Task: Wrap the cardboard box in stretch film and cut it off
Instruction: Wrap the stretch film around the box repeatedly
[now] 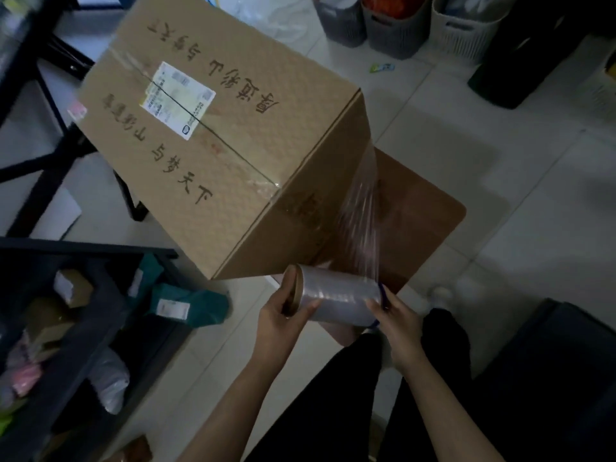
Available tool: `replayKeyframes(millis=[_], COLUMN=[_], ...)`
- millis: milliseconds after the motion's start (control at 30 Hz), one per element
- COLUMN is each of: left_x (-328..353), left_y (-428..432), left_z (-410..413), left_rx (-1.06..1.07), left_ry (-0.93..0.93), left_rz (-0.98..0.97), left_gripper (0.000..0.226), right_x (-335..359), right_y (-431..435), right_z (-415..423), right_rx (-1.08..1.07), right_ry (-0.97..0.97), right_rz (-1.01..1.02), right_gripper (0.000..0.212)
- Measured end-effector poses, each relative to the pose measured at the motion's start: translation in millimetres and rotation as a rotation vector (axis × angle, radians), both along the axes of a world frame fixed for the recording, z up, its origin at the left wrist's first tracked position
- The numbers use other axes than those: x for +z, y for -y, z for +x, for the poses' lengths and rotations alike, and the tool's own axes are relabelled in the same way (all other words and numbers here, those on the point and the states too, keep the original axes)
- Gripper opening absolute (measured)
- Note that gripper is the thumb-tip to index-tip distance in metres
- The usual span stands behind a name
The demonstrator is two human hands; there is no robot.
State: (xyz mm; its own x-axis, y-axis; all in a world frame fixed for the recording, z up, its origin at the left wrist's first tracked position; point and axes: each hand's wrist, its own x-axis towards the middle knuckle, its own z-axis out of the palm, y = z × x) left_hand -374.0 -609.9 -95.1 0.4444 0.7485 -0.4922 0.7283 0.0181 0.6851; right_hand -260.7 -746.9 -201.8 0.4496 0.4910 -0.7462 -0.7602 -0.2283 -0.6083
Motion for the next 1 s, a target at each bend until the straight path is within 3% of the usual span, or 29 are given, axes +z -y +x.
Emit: replayKeyframes(millis=[300,433,533,633,700,800,1000], left_x=[1,-1,-3,-7,-7,-11,-9], left_y=[-27,-46,-69,-95,-114,-145,-180], left_z=[-54,-74,-92,-111,-126,-145,-178], left_rx=[-0.078,-0.16,-0.261,-0.338,-0.385,-0.422,-0.443], left_ry=[0.007,0.0,-0.019,-0.002,0.006,0.039,0.044], left_rz=[0.052,0.106,0.102,0.064,0.054,0.017,-0.08], left_gripper=[0.056,0.051,0.049,0.066,0.064,0.06,0.062], right_x=[-21,-34,-34,-30,-27,-20,-13], right_y=[-10,-25,-40,-61,-79,-104,-145], right_z=[-76,-108,-133,-163,-185,-219,-272], right_rx=[-0.056,-0.08,-0.16,-0.26,-0.331,-0.441,-0.566], right_ry=[-0.026,-0.01,0.072,0.07,0.076,0.08,0.056], right_rz=[0.035,-0.078,-0.111,-0.116,-0.113,-0.073,-0.041], right_gripper=[0.049,0.062,0.061,0.055,0.056,0.032,0.041])
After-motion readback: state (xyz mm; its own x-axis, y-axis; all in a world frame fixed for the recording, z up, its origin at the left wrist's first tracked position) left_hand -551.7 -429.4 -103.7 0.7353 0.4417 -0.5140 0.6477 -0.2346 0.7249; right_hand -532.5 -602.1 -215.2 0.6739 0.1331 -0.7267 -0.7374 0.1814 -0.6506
